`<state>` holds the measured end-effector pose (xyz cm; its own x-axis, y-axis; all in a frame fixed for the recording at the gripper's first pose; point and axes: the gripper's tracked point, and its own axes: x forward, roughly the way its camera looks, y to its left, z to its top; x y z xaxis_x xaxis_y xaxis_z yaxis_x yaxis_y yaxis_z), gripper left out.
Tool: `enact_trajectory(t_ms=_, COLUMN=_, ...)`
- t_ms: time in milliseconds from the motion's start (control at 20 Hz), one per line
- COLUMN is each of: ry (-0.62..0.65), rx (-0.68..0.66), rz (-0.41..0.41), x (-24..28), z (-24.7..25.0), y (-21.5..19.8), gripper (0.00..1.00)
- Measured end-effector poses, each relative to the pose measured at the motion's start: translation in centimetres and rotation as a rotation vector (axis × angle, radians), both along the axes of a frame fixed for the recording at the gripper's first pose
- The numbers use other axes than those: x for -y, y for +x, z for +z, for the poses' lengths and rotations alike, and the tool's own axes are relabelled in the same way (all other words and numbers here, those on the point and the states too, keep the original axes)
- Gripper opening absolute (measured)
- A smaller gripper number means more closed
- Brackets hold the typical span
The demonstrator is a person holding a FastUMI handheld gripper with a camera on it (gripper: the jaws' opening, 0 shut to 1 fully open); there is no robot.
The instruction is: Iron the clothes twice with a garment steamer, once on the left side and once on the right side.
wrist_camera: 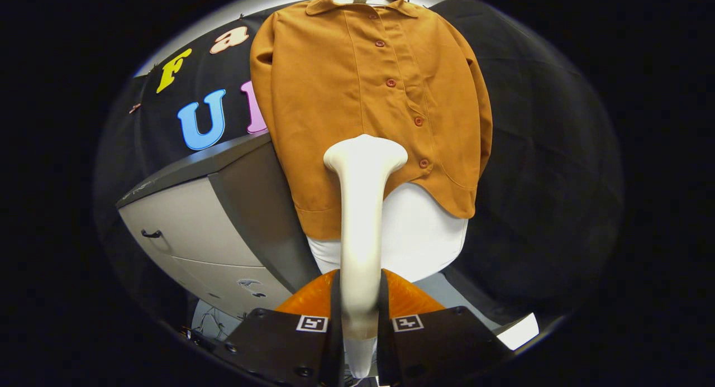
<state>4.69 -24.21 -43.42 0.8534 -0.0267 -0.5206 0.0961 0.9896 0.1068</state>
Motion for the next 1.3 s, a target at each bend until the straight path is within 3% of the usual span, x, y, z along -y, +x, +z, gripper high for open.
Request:
enact_trajectory(t_ms=200, ry=0.024, rx=0.0, rz=-0.027, x=1.1, z=0.6, y=-2.0, gripper=0.27)
enact_trajectory(t_ms=400, ry=0.014, rx=0.058, rz=-0.023, x=2.5, z=4.2, y=-3.5, gripper=0.27)
enact_trajectory(t_ms=1000, ry=-0.073, rx=0.462, rz=0.025, x=7.1, z=26.4, y=-2.2, gripper=0.27)
enact_trajectory(t_ms=1300, ry=-0.069, rx=0.591, rz=0.005, x=10.3, z=33.6, y=2.5, gripper=0.26)
